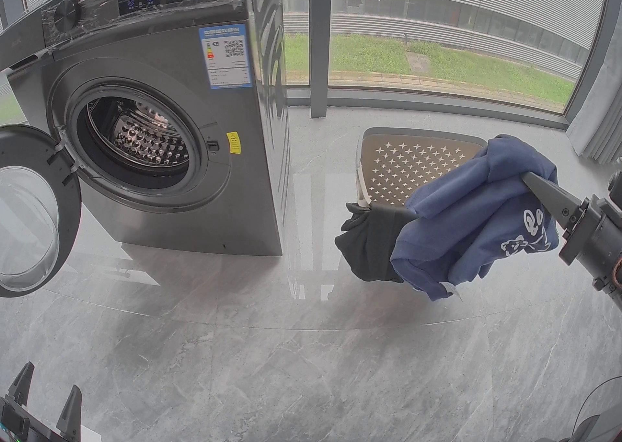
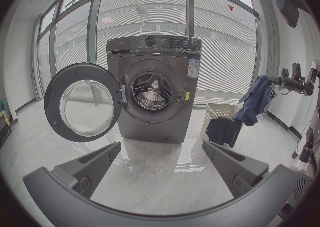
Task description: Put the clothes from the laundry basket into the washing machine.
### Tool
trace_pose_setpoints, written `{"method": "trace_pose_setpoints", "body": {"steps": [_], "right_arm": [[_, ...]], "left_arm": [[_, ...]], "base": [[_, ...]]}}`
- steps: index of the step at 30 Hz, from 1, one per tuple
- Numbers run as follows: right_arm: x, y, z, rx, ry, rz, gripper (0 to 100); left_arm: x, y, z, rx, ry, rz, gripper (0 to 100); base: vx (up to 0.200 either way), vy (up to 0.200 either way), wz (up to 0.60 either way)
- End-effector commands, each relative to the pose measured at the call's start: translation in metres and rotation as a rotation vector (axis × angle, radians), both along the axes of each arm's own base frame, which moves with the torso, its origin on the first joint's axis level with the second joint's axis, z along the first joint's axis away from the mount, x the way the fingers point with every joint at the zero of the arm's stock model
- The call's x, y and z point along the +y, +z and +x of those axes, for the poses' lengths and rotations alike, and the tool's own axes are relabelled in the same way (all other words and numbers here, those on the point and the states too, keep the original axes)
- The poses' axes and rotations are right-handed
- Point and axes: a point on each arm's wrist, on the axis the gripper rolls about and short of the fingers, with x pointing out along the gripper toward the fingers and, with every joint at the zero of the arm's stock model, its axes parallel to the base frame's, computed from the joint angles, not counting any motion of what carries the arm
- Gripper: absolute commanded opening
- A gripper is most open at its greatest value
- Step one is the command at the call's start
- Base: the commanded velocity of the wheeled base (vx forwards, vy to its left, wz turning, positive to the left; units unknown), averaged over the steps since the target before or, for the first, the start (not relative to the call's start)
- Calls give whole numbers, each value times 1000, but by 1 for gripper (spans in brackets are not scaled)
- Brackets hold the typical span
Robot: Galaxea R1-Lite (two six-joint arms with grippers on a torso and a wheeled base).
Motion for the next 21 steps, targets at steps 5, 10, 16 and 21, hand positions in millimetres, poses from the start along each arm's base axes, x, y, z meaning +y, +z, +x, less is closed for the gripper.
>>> {"method": "trace_pose_setpoints", "body": {"steps": [5, 10, 16, 21], "right_arm": [[4, -1, -1, 5, 27, -4, 0], [7, -2, -2, 7, 42, -5, 0], [7, -4, -2, 14, 42, -9, 0], [7, -4, -2, 14, 45, -9, 0]], "left_arm": [[0, -5, 0, -1, 1, 0, 100], [0, -5, 0, -1, 1, 0, 100], [0, -5, 0, -1, 1, 1, 100], [0, -5, 0, -1, 1, 0, 100]], "base": [[0, 200, 0], [0, 200, 0], [0, 200, 0], [0, 200, 0]]}}
